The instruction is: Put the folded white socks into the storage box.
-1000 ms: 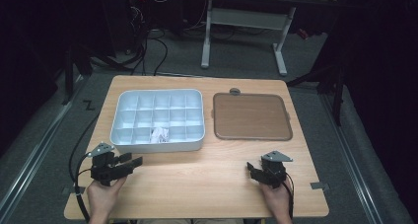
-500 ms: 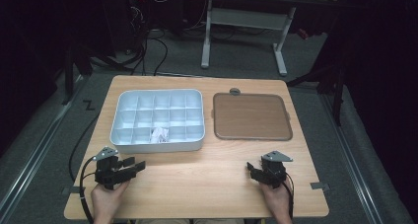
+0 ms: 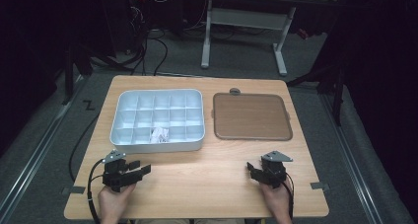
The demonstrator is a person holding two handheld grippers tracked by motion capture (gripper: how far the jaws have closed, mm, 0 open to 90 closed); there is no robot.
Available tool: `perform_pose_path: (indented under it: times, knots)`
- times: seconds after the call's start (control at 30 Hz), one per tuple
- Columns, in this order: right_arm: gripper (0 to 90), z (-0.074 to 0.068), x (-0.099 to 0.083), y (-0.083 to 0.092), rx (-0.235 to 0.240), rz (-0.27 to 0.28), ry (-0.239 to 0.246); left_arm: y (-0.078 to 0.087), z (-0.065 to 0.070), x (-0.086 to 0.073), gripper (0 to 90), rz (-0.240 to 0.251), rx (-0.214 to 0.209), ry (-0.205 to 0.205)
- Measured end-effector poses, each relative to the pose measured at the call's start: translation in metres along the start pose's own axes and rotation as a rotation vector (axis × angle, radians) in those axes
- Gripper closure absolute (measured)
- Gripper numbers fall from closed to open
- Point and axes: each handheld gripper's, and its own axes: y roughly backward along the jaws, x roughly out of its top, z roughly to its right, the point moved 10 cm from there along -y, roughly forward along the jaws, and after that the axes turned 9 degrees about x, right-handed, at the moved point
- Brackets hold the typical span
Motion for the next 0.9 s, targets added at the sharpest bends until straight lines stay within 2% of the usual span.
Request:
perform_pose_path:
  times: [0.23, 0.33, 0.5, 0.57, 0.63, 0.9]
  knots:
    - [36.7, 0.0, 0.0, 0.0, 0.0, 0.0, 0.0, -0.006, 0.002, -0.01, 43.1, -0.005, 0.009, -0.028]
    - [36.7, 0.0, 0.0, 0.0, 0.0, 0.0, 0.0, -0.01, 0.0, -0.016, 42.9, -0.001, 0.026, -0.061]
    - [36.7, 0.0, 0.0, 0.0, -0.001, 0.0, 0.0, -0.013, 0.0, -0.019, 42.3, 0.008, 0.034, -0.087]
    - [36.7, 0.0, 0.0, 0.0, 0.0, 0.0, 0.0, -0.014, -0.001, -0.019, 41.6, 0.025, 0.043, -0.098]
    - [36.7, 0.0, 0.0, 0.0, 0.0, 0.0, 0.0, -0.015, 0.0, -0.02, 41.1, 0.044, 0.057, -0.127]
    - [36.7, 0.0, 0.0, 0.0, -0.001, 0.0, 0.0, -0.022, 0.003, -0.025, 37.9, 0.102, 0.068, -0.212]
